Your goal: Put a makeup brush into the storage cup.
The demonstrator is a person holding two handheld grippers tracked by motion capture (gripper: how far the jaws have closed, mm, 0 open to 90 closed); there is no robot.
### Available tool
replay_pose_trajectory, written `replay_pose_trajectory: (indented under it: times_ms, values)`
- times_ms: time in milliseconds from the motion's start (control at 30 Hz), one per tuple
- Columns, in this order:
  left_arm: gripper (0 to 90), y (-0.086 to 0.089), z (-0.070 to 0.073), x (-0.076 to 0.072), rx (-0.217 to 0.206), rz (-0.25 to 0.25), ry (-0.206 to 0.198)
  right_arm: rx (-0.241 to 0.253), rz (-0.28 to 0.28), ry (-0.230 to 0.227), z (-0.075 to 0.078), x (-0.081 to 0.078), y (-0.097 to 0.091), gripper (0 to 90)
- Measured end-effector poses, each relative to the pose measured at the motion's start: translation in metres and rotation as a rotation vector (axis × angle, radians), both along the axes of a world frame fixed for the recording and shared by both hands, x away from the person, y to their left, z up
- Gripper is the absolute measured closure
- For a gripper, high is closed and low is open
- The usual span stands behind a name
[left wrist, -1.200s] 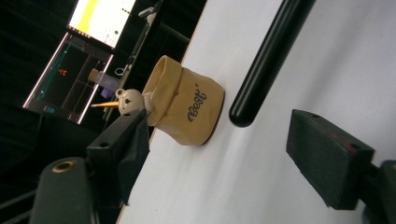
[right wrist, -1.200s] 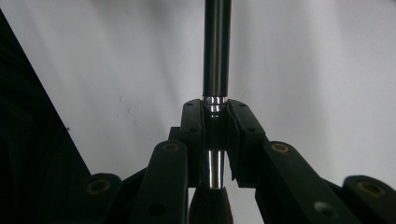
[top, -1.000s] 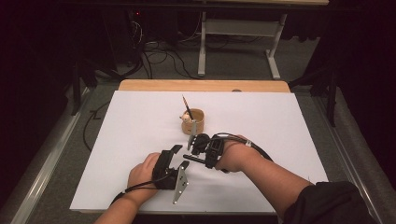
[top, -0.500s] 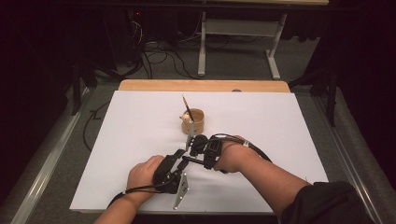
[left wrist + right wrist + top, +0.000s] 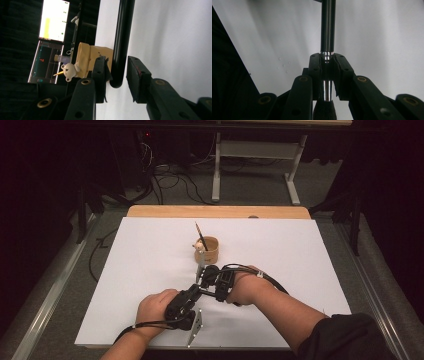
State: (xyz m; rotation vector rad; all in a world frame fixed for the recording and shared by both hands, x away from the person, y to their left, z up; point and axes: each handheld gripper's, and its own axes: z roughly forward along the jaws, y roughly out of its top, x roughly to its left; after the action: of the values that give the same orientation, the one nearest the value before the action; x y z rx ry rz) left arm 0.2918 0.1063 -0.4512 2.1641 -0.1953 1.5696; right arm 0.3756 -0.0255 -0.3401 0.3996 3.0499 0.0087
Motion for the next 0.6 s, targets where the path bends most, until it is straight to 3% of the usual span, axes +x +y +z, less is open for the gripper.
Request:
replay_pose_trajectory:
  times_ms: [167,233,267,333,367,567,600]
  values:
    - [72.3,-0.0004,0.0002,-0.0007,0.012,0.001,-0.012,-0.001,0.004,0.003,-0.0012,0.0006,0.0007,79.9]
    - [74.0,0.0008,0.0049,-0.0028,0.099,0.036,-0.035,-0.002,0.003,0.002,-0.0008,0.0003,0.0009,79.9]
    - [75.0,0.0008,0.0051,-0.0028,0.105,0.037,-0.036,-0.004,0.003,0.002,-0.0006,0.0003,0.0009,79.9]
    - [75.9,0.0001,0.0028,-0.0018,0.079,0.024,-0.031,-0.003,0.004,0.002,-0.0009,0.0003,0.0008,79.9]
    - [76.3,-0.001,-0.001,-0.0004,0.027,-0.001,-0.016,-0.004,0.003,0.002,-0.0009,0.0003,0.0008,79.8]
    - [77.2,-0.0012,-0.0023,0.0003,0.035,0.001,-0.013,-0.009,-0.002,0.005,-0.0015,0.0005,0.0017,79.8]
    - [77.4,-0.0007,-0.0003,-0.0005,0.076,0.017,-0.025,-0.009,-0.002,0.006,-0.0015,0.0005,0.0018,79.7]
